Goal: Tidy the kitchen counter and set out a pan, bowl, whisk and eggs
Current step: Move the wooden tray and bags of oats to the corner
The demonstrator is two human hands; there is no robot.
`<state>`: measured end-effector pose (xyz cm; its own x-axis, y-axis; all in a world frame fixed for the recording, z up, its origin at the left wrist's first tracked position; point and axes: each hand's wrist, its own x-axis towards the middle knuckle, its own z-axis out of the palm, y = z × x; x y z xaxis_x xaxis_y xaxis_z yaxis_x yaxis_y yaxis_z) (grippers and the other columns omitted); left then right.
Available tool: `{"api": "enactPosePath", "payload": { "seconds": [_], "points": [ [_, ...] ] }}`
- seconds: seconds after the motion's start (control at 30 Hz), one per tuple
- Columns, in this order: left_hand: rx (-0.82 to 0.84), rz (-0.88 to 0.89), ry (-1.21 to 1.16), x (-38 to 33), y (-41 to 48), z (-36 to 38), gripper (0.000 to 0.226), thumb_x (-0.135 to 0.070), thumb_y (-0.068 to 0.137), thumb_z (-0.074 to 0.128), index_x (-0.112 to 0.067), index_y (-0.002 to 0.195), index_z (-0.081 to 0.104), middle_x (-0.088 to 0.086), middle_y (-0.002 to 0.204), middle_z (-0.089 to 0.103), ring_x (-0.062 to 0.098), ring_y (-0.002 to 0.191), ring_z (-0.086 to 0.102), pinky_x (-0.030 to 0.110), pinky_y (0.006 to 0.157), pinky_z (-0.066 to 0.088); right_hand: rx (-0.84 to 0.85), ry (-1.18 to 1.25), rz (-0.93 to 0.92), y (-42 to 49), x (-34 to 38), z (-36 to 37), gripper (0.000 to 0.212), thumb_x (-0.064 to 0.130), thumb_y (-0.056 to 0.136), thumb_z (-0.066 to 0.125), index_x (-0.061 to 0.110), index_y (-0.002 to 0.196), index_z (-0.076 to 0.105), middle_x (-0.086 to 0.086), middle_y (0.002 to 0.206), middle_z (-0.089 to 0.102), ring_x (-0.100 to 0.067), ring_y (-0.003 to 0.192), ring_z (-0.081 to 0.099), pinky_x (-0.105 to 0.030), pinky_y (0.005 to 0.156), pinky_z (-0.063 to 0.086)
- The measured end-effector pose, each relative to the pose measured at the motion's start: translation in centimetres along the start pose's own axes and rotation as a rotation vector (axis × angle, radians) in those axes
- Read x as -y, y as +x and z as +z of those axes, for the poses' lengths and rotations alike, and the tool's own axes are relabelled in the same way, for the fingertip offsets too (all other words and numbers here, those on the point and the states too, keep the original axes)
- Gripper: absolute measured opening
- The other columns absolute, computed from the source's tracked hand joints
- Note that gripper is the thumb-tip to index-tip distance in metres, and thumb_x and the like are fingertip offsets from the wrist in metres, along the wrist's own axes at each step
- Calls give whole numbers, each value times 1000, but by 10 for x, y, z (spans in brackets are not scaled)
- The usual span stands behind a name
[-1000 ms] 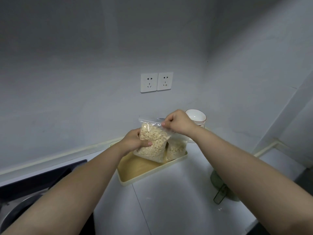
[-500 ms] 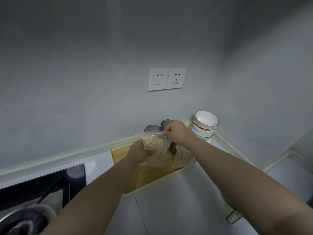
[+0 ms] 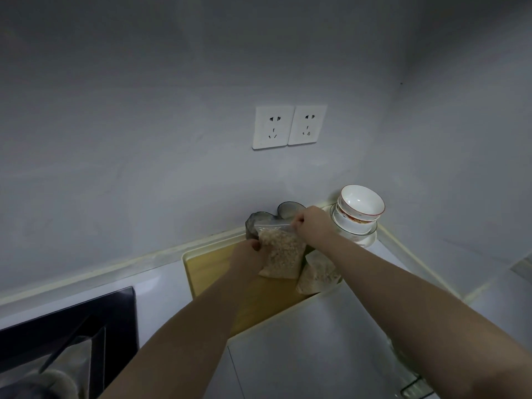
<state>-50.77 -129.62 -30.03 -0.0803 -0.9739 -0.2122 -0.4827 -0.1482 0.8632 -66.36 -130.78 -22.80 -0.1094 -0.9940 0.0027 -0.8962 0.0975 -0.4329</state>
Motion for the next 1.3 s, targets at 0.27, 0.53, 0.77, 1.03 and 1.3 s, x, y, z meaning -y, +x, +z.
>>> {"api": "enactPosePath", "payload": {
  "seconds": [0.27,0.53,0.77,1.03,1.3],
  "points": [
    [-48,25,-2,-12,-2,4,25,-26,95,54,-8,104,69,7,91,67,25,87,63,32,73,48,-20,-105,-31,2,-9,-3,19,8,84,52,0,78,67,-15,83,66,-31,80,61,-34,65,48],
    [-21,-20,61,-18,-15,-1,26,-28,93,52,-17,70,54,11,79,62,24,73,59,43,77,54,-91,-165,-114,-10,-10,-11,24,17,88,49,7,103,66,-10,102,64,-27,97,57,-35,79,48],
    [61,-108,-90,-31,-57,16,19,-15,94,49,-12,78,60,13,90,67,25,76,62,38,73,54,-150,-86,-69,-59,-43,-31,27,13,86,51,5,109,65,-16,110,62,-33,107,54,-38,89,45],
    [362,-86,-121,-54,-113,76,13,-14,95,48,-7,100,58,4,75,61,15,62,58,24,55,44,-83,16,259,-156,-131,-51,37,14,91,50,10,127,55,-11,129,57,-27,120,50,-33,99,40],
    [661,-120,101,-66,-164,161,27,-20,95,52,-7,118,57,7,104,58,20,92,55,31,78,45,-390,280,690,-238,-203,-58,39,10,88,46,7,126,56,-15,128,54,-32,112,53,-37,95,46]
  ]
}}
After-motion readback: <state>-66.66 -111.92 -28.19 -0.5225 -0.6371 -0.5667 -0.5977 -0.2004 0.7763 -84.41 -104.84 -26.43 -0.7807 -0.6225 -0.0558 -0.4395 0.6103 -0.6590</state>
